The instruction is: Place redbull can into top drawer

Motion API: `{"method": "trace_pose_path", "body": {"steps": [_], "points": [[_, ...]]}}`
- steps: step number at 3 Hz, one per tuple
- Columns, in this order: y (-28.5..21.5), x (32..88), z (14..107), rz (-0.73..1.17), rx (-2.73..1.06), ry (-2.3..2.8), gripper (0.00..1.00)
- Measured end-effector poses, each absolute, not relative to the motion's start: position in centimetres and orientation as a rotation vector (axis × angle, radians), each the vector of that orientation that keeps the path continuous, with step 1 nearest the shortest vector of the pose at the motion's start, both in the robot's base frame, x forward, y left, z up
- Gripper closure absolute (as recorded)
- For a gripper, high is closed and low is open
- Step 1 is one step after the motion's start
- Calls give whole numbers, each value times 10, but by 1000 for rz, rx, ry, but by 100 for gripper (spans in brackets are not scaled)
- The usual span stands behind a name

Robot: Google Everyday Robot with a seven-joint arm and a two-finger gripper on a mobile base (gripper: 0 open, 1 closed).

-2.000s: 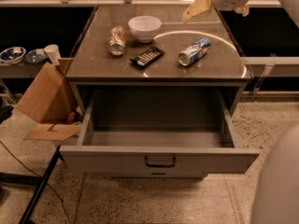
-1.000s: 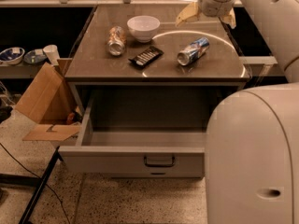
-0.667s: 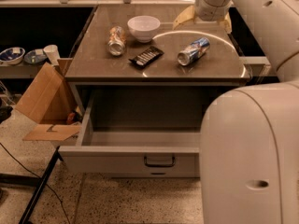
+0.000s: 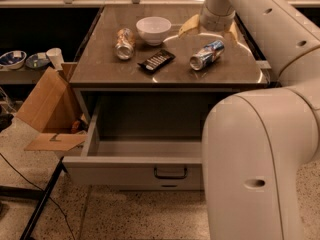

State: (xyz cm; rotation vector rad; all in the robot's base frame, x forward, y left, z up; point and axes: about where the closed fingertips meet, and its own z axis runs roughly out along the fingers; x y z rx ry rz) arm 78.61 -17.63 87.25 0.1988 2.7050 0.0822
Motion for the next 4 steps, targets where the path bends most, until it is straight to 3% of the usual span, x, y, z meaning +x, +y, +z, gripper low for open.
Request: {"method": "trace_pose_path", "body": {"steps": [1,2,4], "points": [[-171,786,856,100,253,2735,0],[-167,785,840,117,287,2766,18],[-173,781,832,112,325,2791,65]]}}
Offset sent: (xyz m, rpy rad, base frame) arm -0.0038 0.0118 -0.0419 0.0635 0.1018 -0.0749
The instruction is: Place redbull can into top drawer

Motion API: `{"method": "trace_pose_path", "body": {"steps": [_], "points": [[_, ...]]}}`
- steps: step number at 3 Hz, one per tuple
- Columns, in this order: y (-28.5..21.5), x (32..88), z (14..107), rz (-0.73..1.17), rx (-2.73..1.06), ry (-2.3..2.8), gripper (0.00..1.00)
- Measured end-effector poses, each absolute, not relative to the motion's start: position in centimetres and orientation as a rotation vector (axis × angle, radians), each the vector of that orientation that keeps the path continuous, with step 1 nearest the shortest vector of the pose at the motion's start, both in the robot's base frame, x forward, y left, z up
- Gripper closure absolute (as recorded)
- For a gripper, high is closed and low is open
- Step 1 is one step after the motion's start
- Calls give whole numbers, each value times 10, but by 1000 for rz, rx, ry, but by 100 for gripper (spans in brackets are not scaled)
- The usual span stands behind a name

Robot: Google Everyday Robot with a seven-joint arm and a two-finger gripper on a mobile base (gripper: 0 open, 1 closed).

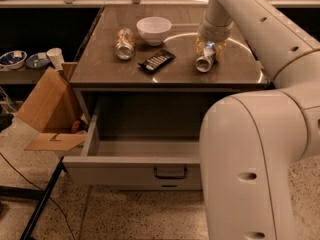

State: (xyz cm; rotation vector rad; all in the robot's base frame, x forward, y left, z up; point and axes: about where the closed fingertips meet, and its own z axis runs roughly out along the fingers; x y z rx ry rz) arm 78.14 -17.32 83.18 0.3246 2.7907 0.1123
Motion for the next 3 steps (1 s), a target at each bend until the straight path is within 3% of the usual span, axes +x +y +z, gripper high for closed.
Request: {"method": "trace_pose_path", "body": {"steps": [1,2,3], "points": [[-202,767,857,43,359,2761,88],[-218,747,889,-4,362,2724,100],[-224,720,908,-17,388,2712,100]]}}
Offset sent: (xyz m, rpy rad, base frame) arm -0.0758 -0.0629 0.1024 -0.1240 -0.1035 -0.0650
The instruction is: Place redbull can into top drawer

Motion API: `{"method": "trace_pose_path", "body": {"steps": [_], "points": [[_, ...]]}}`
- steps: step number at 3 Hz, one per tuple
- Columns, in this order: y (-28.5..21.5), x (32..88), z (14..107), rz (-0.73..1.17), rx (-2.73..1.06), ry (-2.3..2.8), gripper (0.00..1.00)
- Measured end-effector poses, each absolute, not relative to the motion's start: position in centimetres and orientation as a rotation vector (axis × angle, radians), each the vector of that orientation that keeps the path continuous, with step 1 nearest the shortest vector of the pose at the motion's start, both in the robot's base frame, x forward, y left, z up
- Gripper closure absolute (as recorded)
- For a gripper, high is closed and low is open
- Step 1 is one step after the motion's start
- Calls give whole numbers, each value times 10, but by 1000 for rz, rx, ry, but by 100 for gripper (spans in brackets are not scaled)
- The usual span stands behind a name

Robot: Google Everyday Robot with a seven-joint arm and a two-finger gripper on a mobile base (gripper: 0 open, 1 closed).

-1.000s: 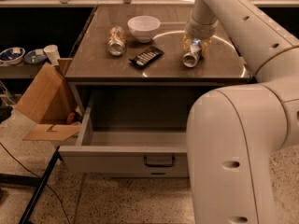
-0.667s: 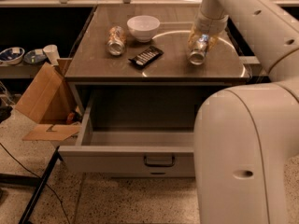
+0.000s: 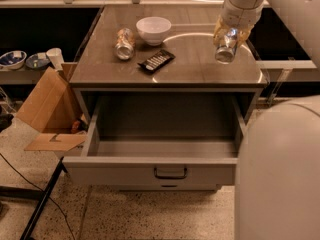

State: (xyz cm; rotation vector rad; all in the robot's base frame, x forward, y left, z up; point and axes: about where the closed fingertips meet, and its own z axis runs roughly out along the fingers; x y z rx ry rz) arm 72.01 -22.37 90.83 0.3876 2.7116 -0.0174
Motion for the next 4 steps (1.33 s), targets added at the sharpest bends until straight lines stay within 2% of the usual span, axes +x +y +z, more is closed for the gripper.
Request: {"method": "trace_pose_path", "body": {"steps": [1,2,4], "points": [[-209,690,918,-4,393,2714,100],[-171,658,926,28,355,2705,100],[-73,600,943,96,190,2679,100]]}}
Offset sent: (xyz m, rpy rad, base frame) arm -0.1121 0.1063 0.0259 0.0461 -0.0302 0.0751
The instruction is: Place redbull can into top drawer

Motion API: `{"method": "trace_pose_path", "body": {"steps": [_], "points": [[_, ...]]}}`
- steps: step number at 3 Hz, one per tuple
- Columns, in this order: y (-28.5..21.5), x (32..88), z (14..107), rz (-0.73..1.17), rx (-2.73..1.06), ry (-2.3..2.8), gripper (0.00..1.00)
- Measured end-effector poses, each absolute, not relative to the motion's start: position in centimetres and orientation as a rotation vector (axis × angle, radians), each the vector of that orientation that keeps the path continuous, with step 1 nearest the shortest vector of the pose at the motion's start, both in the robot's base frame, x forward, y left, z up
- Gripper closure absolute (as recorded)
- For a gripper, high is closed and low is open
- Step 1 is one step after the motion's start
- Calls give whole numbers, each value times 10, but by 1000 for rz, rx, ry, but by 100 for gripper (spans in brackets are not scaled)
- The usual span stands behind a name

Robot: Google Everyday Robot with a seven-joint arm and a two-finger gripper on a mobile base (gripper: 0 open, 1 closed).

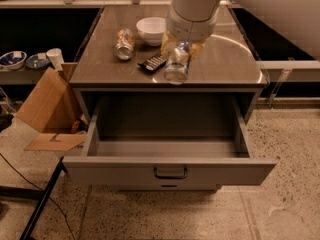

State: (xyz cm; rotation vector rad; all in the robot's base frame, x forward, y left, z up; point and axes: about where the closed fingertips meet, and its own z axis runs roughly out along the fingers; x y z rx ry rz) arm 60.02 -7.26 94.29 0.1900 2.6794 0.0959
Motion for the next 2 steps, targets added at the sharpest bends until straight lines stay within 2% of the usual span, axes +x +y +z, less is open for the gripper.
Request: {"method": "trace_pose_path", "body": {"steps": [2], "points": [[7,583,924,252,-40,2685,100]]}}
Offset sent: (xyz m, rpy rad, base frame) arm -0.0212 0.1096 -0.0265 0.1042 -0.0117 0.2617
